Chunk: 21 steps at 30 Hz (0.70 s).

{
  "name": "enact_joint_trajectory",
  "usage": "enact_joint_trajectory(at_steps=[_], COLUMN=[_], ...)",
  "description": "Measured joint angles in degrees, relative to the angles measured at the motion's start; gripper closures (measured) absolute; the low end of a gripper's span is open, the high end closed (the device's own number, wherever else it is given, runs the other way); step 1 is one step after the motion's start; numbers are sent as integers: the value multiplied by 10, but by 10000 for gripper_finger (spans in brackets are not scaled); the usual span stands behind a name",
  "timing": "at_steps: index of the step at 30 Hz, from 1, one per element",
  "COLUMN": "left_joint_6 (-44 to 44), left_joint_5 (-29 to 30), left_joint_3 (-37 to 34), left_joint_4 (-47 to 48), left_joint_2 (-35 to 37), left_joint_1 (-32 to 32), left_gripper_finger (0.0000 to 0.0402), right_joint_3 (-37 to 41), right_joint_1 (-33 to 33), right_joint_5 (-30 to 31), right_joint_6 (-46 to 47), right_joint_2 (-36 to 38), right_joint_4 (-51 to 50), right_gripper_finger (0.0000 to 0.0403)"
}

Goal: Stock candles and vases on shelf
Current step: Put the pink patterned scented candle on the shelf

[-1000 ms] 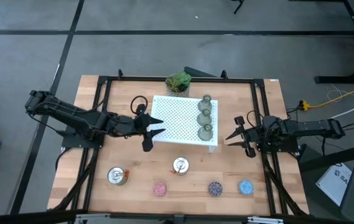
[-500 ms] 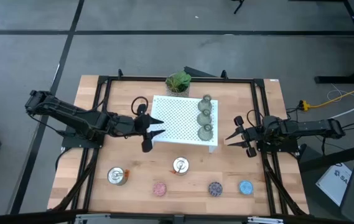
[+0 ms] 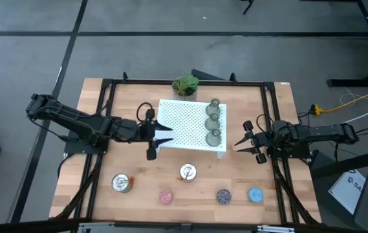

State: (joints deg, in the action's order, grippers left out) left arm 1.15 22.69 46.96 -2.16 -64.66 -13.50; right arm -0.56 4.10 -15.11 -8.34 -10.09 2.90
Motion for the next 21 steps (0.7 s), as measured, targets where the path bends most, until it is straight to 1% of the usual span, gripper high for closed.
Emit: enact_joint_trajectory(at_steps=[4, 7, 10, 14, 18, 21], left_joint_6=[67, 137, 226, 332, 400, 405], left_joint_5=[11, 35, 69, 131, 173, 183], left_joint_3=[0, 0, 0, 0, 0, 0], left_joint_4=[-54, -99, -141, -187, -224, -272], left_joint_2=[0, 0, 0, 0, 0, 0], left_joint_1=[0, 0, 0, 1, 7, 18], left_gripper_finger=[240, 238, 238, 240, 239, 238], right_joint_3=[0, 0, 0, 0, 0, 0], right_joint_1=[0, 0, 0, 0, 0, 0], right_joint_5=[0, 0, 0, 0, 0, 0], right_joint_6=[0, 0, 0, 0, 0, 0], right_joint_2=[0, 0, 0, 0, 0, 0], right_joint_4=[0, 0, 0, 0, 0, 0], right_gripper_finger=[279, 279, 279, 279, 279, 279])
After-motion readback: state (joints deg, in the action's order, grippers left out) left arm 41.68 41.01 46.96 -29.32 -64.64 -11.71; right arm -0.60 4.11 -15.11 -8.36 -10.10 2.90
